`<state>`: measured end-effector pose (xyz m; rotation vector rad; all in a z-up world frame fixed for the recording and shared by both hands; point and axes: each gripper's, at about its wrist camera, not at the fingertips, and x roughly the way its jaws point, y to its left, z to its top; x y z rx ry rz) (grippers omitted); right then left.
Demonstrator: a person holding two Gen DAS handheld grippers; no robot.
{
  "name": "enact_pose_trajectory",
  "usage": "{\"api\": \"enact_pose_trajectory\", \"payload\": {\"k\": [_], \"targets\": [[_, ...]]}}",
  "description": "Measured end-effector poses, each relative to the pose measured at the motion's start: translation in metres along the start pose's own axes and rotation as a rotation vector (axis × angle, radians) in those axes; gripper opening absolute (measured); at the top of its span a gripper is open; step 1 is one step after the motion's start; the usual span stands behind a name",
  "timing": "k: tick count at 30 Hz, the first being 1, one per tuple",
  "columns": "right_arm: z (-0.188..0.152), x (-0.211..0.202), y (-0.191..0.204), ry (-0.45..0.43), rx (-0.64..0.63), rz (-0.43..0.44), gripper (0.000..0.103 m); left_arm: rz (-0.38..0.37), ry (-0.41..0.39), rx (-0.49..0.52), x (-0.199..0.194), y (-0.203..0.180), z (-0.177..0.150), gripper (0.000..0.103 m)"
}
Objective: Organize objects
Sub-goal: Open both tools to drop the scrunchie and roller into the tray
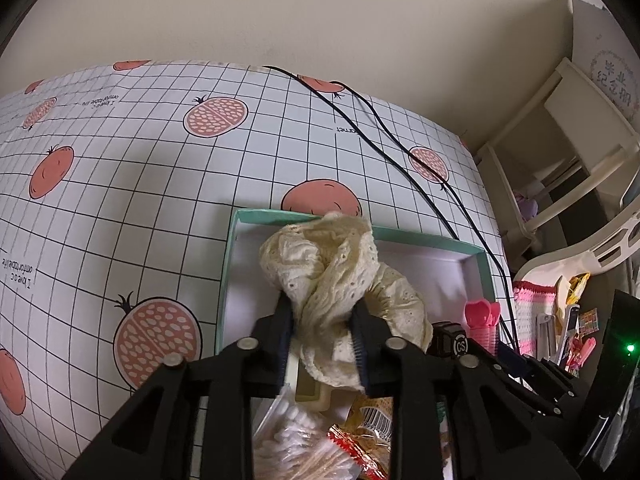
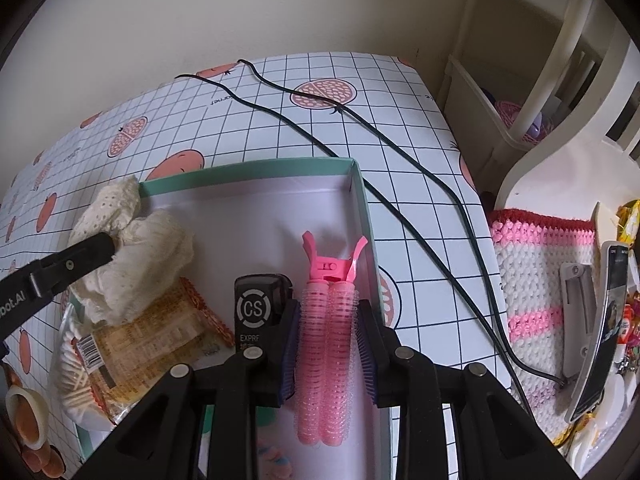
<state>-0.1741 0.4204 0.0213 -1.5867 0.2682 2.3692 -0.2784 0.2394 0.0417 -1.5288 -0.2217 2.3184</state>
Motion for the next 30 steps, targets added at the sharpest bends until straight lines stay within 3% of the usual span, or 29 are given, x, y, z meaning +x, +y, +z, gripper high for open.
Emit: {"api": "enact_pose_trajectory", "payload": {"k": [9,13,23,27,29,30], "targets": [[0.002,-0.003,-0.002,0.002,0.009,-0.003,0.032,-0.010,-0.003,-0.011,-0.005,0.000,0.002,0.047],[0.003,-0.009,-0.002,-0.008,0.007,-0.002,0.036,-0.015,-0.012,-0.009,-0.010,-0.002,0.004,0.048],[0.011,-0.034,0.004,-0.062,-0.017,0.010,0.037,-0.017,-0.043,0.007,-0.026,-0.005,0.008,0.049],[0.013,-0.041,0.008,-0.081,-0.018,0.021,0.037,-0.005,-0.058,0.013,-0.031,-0.005,0.008,0.057],[0.014,-0.042,0.009,-0.086,-0.014,0.022,0.041,0.005,-0.062,0.016,-0.032,-0.004,0.009,0.058],[0.014,-0.042,0.009,-0.087,-0.011,0.020,0.050,0.014,-0.063,0.019,-0.032,-0.004,0.009,0.058]]}}
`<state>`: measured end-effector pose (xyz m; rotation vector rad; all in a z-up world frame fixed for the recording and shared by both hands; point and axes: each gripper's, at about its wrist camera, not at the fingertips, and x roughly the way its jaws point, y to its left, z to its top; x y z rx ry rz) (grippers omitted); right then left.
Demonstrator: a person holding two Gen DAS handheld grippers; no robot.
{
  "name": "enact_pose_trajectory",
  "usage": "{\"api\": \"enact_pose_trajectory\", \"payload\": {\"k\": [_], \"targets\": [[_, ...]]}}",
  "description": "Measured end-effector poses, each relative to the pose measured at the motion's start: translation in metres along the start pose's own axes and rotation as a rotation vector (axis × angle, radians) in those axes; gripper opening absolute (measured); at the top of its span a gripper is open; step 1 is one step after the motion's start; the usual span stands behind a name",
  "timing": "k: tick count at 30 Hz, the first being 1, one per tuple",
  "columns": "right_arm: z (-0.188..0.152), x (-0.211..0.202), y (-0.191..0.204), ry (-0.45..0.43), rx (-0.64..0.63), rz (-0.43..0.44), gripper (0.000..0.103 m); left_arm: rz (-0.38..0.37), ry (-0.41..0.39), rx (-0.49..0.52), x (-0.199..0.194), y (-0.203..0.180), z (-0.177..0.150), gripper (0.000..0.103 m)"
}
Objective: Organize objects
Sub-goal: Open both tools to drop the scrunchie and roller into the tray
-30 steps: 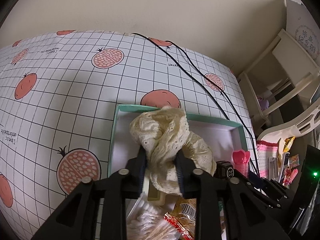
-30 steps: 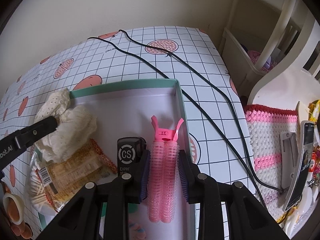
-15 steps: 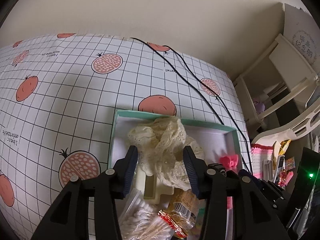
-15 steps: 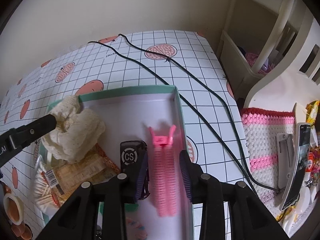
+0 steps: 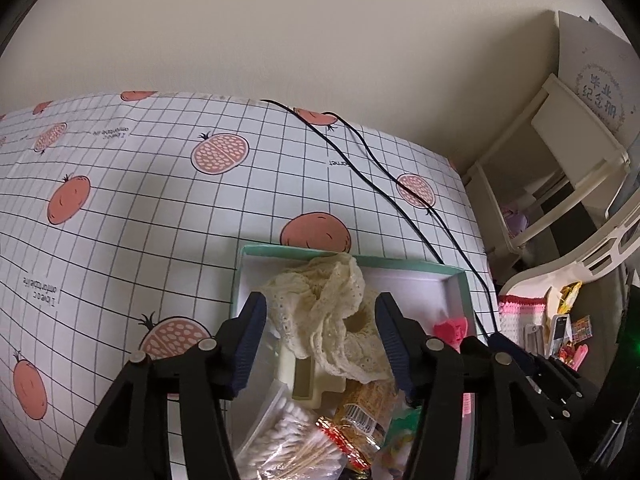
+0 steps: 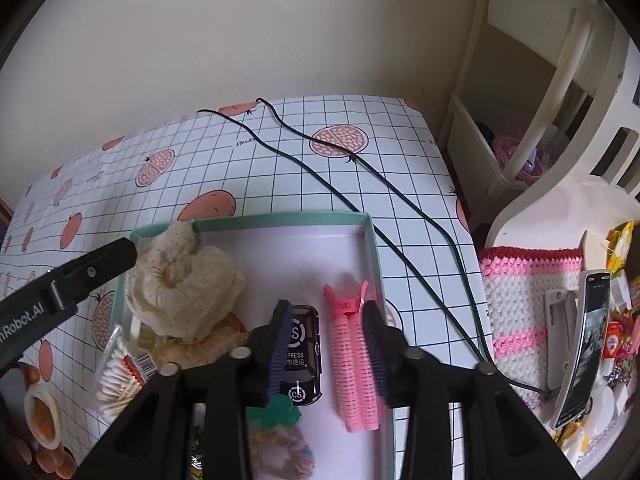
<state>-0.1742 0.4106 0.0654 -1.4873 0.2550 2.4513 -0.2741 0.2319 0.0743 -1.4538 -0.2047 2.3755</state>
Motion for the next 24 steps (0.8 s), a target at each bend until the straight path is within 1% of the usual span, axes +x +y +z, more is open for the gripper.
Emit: {"api": "enact_pose_trajectory", "payload": {"k": [1,3,5,8,10,12,14,15,16,21,24], "targets": [[0.000,0.000,0.000,0.000,0.004,-0.003,0.055,0.005,0.000,0.003,0.000,0.001,0.000,0.059],[0.000,0.001,-0.001,0.001,0.009,-0.002,0.057,0.021,0.001,0.008,0.000,0.002,-0.001,0.062],[0.000,0.003,-0.002,0.005,0.014,-0.003,0.060,0.041,0.001,0.010,0.001,0.003,-0.001,0.063],[-0.001,0.004,-0.004,0.007,0.025,-0.003,0.068,0.066,0.001,0.013,0.003,0.005,-0.002,0.065],[-0.001,0.005,-0.004,0.009,0.030,0.000,0.070,0.084,0.001,0.009,0.004,0.008,-0.002,0.078],[-0.001,0.006,-0.004,0.009,0.034,0.000,0.072,0.097,-0.004,0.006,0.004,0.011,-0.002,0.080],[-0.002,0.007,-0.005,0.010,0.039,-0.001,0.078,0.114,-0.004,0.006,0.005,0.012,-0.001,0.082],[-0.002,0.007,-0.005,0.010,0.042,0.001,0.083,0.122,-0.005,0.006,0.005,0.013,-0.001,0.085],[-0.002,0.007,-0.005,0.010,0.043,0.002,0.084,0.128,-0.007,0.004,0.006,0.015,-0.001,0.088],[-0.002,0.009,-0.004,0.014,0.042,0.006,0.085,0.144,-0.012,-0.024,0.008,0.023,-0.001,0.094],[-0.003,0.010,-0.003,0.017,0.039,0.008,0.097,0.151,-0.011,-0.030,0.008,0.025,-0.002,0.094]]}}
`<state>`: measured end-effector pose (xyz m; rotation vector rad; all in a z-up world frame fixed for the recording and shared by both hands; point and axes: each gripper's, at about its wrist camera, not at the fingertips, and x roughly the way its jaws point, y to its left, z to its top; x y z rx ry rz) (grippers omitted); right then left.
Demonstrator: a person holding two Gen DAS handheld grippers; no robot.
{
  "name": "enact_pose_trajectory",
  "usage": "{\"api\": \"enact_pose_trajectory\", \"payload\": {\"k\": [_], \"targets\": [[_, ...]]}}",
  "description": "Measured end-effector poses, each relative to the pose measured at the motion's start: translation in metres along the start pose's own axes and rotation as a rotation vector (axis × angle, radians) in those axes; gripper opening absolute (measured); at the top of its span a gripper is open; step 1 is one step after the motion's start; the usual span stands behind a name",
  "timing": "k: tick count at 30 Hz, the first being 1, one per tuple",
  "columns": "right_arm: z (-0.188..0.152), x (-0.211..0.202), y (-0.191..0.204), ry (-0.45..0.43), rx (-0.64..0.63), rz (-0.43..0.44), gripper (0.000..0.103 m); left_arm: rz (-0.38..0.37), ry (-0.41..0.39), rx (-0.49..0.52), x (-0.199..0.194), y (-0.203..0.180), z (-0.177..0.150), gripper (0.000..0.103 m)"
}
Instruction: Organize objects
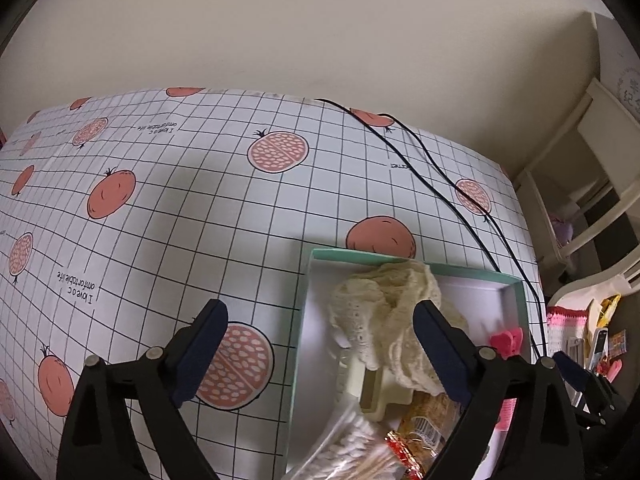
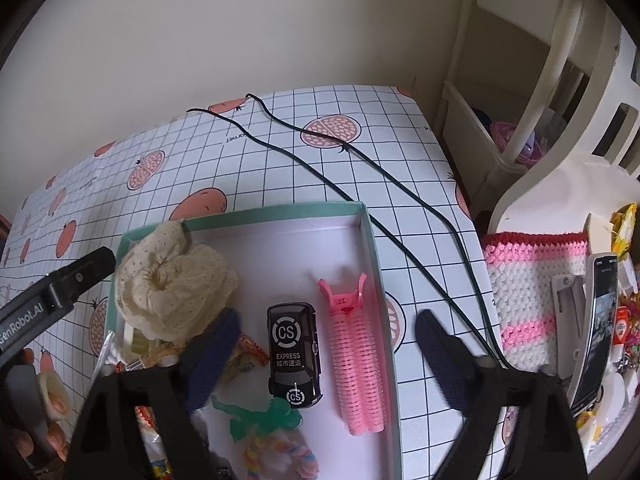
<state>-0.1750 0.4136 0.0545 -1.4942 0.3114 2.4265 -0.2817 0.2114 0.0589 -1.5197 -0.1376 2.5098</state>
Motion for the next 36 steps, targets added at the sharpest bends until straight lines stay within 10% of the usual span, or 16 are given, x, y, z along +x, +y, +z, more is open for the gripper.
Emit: {"api": "enact_pose_trajectory", "payload": {"k": [36], "targets": [[-0.007,-0.021,0.029,-0.016,-0.034,0.006,0.102,0.038,-0.002,-0.006,-0.023,0.025,-0.002,0.096]]}}
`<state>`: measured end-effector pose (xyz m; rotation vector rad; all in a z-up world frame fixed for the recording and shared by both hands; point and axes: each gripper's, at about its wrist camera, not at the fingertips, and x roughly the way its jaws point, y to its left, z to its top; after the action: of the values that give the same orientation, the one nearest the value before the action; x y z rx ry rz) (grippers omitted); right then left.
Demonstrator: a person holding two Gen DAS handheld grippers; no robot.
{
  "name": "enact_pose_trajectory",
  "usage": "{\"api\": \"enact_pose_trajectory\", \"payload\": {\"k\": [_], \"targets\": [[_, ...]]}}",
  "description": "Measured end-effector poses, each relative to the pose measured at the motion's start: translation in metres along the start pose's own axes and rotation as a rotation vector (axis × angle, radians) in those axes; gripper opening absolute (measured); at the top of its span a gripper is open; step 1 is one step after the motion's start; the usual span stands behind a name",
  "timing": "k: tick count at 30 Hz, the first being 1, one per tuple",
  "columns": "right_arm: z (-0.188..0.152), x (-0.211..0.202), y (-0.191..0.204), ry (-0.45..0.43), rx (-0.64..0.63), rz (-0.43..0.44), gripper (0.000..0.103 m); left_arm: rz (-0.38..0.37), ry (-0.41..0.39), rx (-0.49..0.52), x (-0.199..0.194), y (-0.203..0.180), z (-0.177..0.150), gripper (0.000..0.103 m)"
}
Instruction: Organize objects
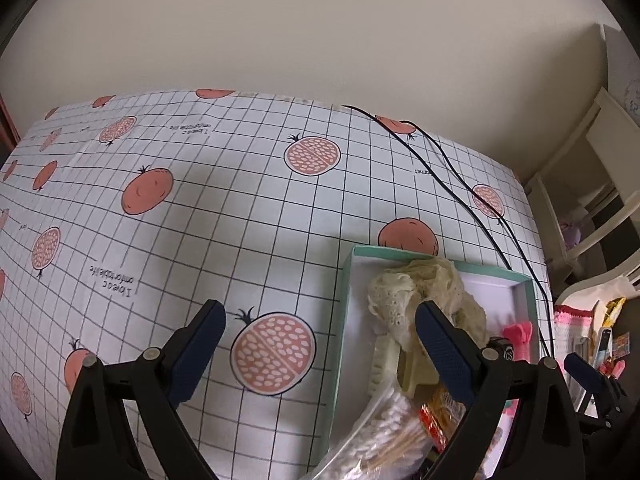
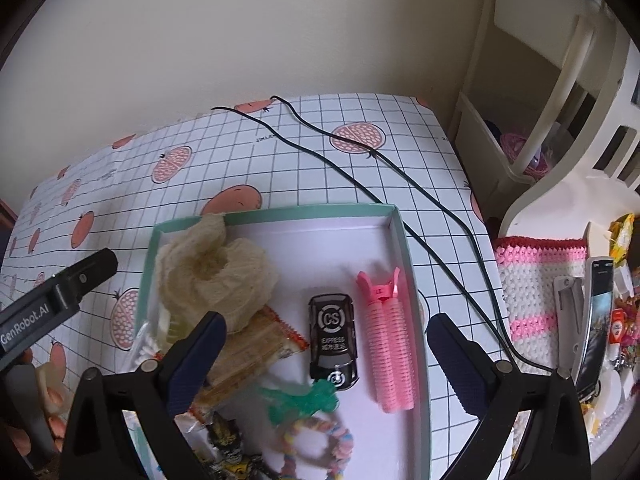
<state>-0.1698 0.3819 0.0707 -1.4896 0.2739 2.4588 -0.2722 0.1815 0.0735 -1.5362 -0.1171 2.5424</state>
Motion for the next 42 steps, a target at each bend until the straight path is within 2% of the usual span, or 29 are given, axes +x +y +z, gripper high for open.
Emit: {"api": "enact_pose_trajectory", "payload": {"k": [9,22,42], "targets": [[-0.004,-0.021,0.024,-0.015,-0.015,0.016,0.102,0.029,-0.013,0.008,-0.027,0.016,-0.007,0.096],[-0.031,-0.046,0.038,-0.022,-0.033,-0.006,0.102,0.055,-0.064,0.058,-0.065,0.035,-0.021,0.096],[-0.098,-0.070,0.066,-0.032,-0.080,0.017,0.102,0.058,-0.086,0.064,-0.101,0.070,-0.090,0.096]]}}
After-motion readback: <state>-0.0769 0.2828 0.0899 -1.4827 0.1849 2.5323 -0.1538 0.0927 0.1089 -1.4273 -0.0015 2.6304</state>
